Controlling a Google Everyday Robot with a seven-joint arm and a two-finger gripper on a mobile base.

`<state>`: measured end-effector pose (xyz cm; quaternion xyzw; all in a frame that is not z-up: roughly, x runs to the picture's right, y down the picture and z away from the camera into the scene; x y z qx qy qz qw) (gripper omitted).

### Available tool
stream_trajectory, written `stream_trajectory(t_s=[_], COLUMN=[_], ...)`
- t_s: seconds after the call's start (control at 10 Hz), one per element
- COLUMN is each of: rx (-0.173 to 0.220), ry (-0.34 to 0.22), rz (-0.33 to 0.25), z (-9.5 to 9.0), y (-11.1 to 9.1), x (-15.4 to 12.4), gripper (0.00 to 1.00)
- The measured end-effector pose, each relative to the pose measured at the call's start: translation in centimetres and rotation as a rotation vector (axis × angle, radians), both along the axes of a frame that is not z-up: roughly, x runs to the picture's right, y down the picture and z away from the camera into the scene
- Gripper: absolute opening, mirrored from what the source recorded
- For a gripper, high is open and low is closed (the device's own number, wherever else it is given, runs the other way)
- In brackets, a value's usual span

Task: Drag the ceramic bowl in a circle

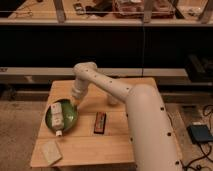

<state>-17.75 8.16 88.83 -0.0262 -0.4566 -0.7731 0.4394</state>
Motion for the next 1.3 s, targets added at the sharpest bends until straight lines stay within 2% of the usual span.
stream_trajectory(t_s=[0.3, 0.5, 0.6, 0.7, 0.8, 1.0, 1.1, 1.3], rx=[-0.024, -0.013, 0.001, 0.021, 0.047, 0.069, 0.084, 0.102], ry=[0.112, 0.191, 0.219, 0.245, 0.251, 0.224, 0.206, 0.162], rz=[0.007, 0.018, 0.011, -0.02, -0.08, -0.149, -0.212, -0.278], z=[1.5, 1.5, 1.3, 0.7, -0.4, -2.2, -3.6, -5.2], y=[0.1, -0.4, -0.7, -0.6, 0.0, 1.5, 2.7, 3.9], x=[5.8, 10.3, 12.2, 14.0, 15.1, 15.0, 14.6, 12.4], gripper=[0.17, 0.17, 0.17, 0.17, 0.17, 0.17, 0.17, 0.17])
